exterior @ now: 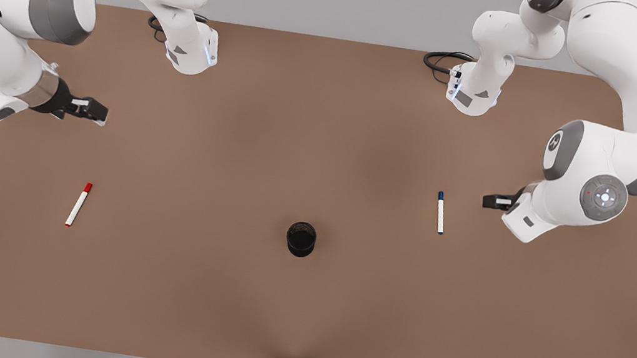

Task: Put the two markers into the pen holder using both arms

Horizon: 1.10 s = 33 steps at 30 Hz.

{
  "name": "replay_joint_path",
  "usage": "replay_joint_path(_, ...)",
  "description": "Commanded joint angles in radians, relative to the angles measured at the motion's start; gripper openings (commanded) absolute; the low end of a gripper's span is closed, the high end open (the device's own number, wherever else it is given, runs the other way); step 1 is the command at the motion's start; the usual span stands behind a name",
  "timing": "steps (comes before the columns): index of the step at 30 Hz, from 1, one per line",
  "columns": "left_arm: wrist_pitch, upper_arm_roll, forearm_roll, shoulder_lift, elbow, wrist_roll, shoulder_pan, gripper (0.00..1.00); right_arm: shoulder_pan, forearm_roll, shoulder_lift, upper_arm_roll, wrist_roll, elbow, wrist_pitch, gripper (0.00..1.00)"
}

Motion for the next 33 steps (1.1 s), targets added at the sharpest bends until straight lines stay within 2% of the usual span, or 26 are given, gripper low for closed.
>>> replay_joint_path(1, 0.015, 0.0, 0.001, 0.002, 0.001, -0.063, -0.003, 1.0, 0.001, 0.003, -0.001, 0.001, 0.013, 0.001, 0.014, 1.0)
replay_joint_path(4, 0.026, -0.002, 0.001, 0.033, -0.002, -0.064, -0.008, 1.0, -0.003, -0.02, 0.051, -0.002, 0.004, 0.011, 0.065, 1.0)
replay_joint_path(6, 0.118, -0.009, 0.009, 0.167, -0.002, -0.106, -0.08, 1.0, -0.01, -0.027, 0.221, -0.01, -0.002, 0.152, 0.085, 1.0)
replay_joint_path(8, 0.414, -0.009, 0.003, 0.182, -0.158, -0.146, -0.097, 1.0, -0.02, -0.03, 0.407, -0.07, -0.012, 0.281, 0.12, 1.0)
replay_joint_path(10, 0.736, -0.006, 0.001, 0.146, -0.428, -0.144, -0.083, 1.0, -0.062, -0.023, 0.487, -0.087, -0.033, 0.281, 0.215, 1.0)
replay_joint_path(13, 0.916, -0.006, 0.001, 0.151, -0.531, -0.141, -0.079, 1.0, -0.097, -0.023, 0.544, -0.087, -0.062, 0.269, 0.286, 1.0)
replay_joint_path(17, 0.999, -0.006, 0.001, 0.155, -0.615, -0.138, -0.074, 1.0, -0.149, -0.043, 0.588, -0.088, -0.113, 0.222, 0.392, 1.0)
replay_joint_path(23, 0.996, -0.006, 0.001, 0.174, -0.668, -0.138, -0.072, 1.0, -0.169, -0.026, 0.64, -0.087, -0.113, 0.139, 0.577, 1.0)
replay_joint_path(32, 0.985, -0.006, 0.003, 0.186, -0.695, -0.087, -0.066, 1.0, -0.211, -0.027, 0.683, -0.087, -0.153, 0.045, 0.62, 1.0)
replay_joint_path(33, 0.985, -0.006, 0.003, 0.186, -0.695, -0.087, -0.068, 0.97, -0.211, -0.027, 0.683, -0.087, -0.153, 0.044, 0.619, 1.0)
